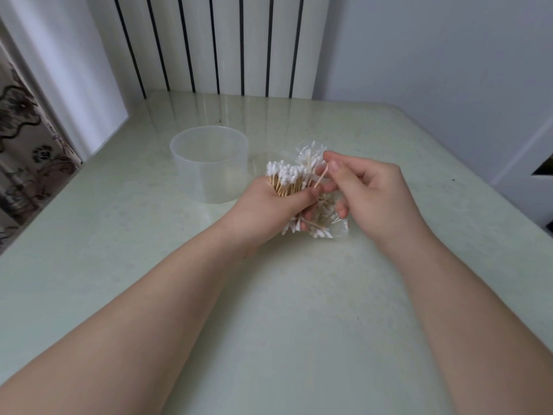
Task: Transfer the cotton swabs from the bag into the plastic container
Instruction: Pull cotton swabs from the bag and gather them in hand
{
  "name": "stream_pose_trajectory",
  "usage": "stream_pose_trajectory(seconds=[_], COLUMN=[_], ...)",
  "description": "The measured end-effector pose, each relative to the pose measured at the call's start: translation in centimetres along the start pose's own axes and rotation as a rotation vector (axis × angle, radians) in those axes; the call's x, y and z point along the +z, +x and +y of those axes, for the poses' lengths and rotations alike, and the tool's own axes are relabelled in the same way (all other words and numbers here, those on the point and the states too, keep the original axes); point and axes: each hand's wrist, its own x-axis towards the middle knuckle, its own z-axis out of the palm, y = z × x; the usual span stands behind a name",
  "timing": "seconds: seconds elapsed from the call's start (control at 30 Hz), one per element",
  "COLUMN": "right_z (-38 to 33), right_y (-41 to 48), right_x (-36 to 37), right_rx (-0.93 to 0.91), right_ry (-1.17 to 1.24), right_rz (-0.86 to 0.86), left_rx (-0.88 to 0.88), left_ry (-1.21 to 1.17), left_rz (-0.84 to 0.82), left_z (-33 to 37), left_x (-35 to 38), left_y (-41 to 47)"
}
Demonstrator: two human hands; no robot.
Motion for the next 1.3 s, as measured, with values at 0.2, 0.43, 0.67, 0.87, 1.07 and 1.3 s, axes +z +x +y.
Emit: stream_pose_trajectory(seconds=[0.2, 0.43, 0.67, 0.87, 1.07, 1.3], right_z=[-0.1, 0.2, 0.4, 0.3, -0.2, -0.3], right_y=[-0.9, -0.7, -0.4, 0.0, -0.4, -1.1], right_x=[-0.7, -0.7, -1.2, -1.4, -0.2, 0.6], right_rx=[-0.171, -0.254, -0.316, -0.234, -0.075, -0.131], right_ry=[-0.309, -0.430, -0.449, -0.356, -0.088, -0.084], right_rz=[-0.234, -0.338, -0.231, -0.002, -0.072, -0.183], left_rx=[-0.064, -0.166, -0.156, -0.118, -0.056, -0.001], left_ry=[-0.303, -0.482, -0.374, -0.341, -0.185, -0.097], left_rz=[0.115, 0.090, 0.293, 0.415, 0.284, 0.157], left_z=[1.0, 1.8, 1.8, 1.6, 1.8, 1.6], left_x=[-0.5, -0.3, -0.4, -0.5, 0.5, 0.6], left_y=[0.1, -0.3, -0.4, -0.1, -0.5, -0.8])
